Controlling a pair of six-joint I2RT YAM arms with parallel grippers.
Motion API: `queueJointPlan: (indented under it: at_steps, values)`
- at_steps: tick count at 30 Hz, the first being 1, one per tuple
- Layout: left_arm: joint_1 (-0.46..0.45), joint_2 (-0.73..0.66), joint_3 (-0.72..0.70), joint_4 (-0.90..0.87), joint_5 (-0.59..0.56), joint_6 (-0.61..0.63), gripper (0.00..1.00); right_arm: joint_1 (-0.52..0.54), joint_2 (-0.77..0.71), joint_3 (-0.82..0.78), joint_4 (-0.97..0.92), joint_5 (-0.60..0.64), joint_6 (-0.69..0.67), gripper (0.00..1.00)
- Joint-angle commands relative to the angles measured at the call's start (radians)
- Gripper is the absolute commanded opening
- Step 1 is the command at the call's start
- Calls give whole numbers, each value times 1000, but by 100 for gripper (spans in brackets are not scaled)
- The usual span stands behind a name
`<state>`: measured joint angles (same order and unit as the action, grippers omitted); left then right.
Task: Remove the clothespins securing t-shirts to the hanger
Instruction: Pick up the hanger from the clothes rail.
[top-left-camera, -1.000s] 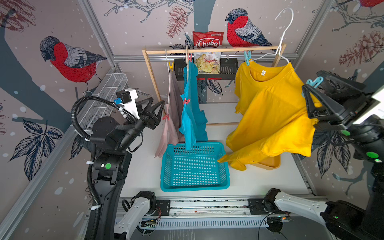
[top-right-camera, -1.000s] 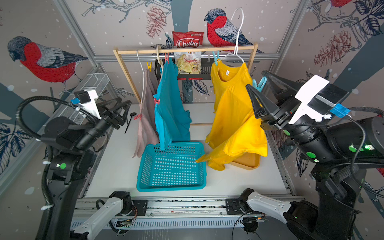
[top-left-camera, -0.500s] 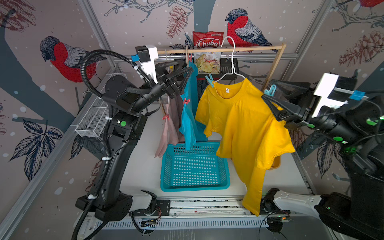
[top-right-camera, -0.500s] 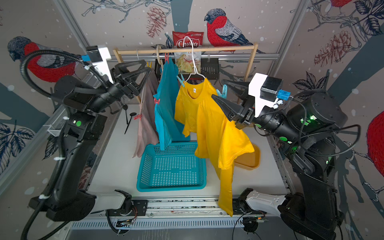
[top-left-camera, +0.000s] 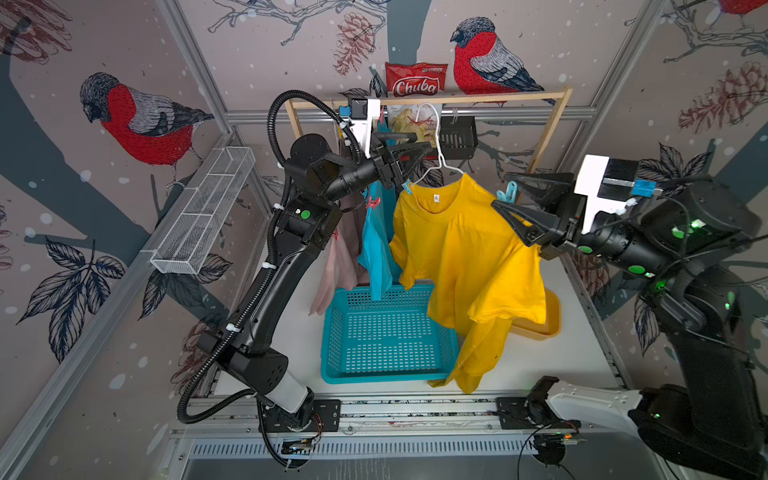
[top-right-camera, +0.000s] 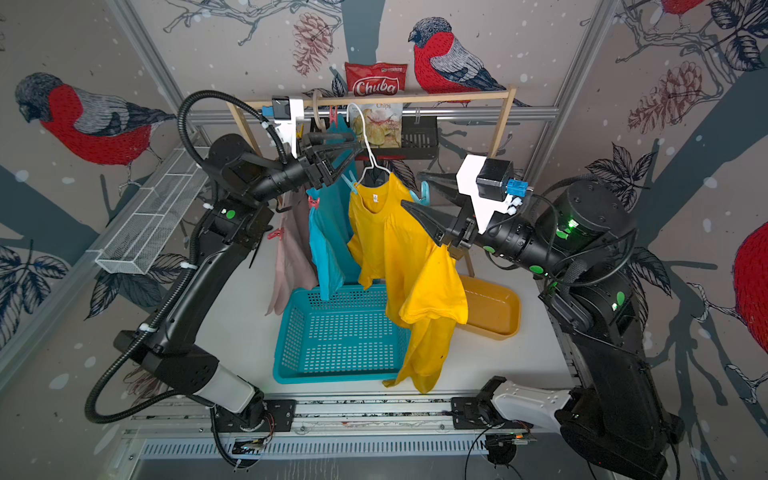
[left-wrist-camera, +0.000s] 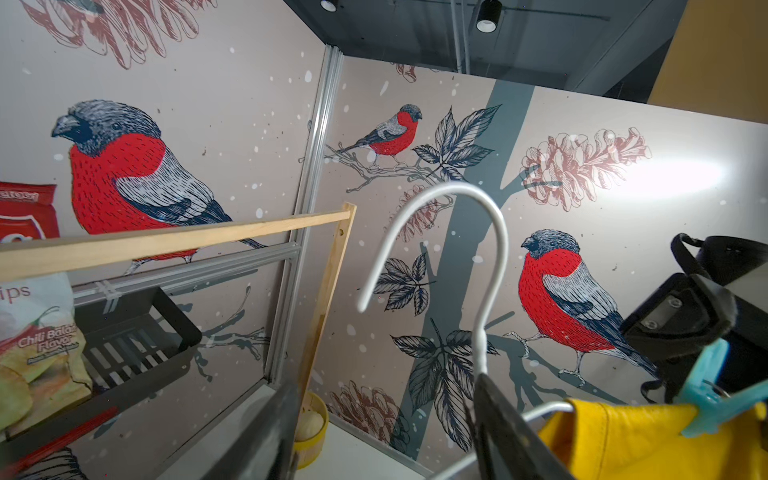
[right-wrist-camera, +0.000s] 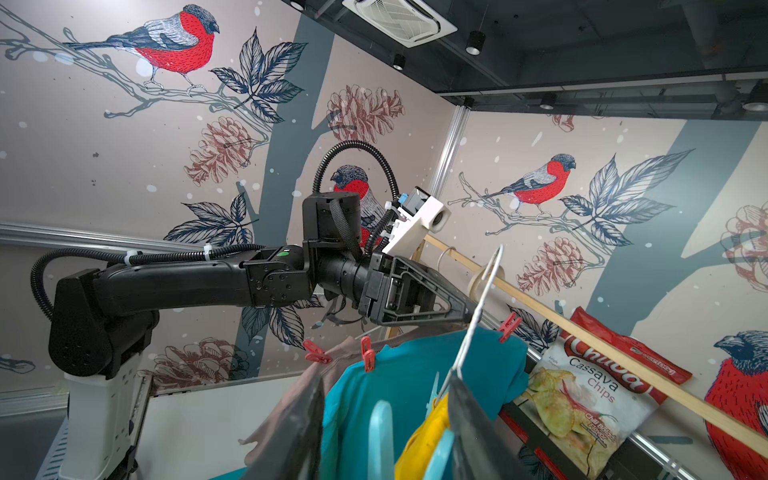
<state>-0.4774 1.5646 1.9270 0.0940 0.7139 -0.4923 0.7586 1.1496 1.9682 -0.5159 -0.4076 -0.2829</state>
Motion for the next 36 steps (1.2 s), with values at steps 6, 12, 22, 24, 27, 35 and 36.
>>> queueJointPlan:
  at_steps: [6,12,22,24,27,35,36]
  values:
    - [-32,-14,-61,158,65,-73,66,1,-4,-27,71,30,-6,0]
    - [-89,55,9,118,35,-57,65,1,1,-34,66,32,-5,0]
    - [-113,126,55,142,33,-111,12,1,-22,-64,54,66,-7,0]
    - [-113,119,56,140,24,-106,6,1,-27,-74,56,85,-7,0]
    - [-116,109,63,123,1,-84,2,1,-31,-85,66,137,8,0]
    - [-162,112,225,-123,-200,102,0,0,-70,-124,107,269,70,85]
    - [-172,111,244,-141,-227,120,0,1,-78,-130,113,281,79,94]
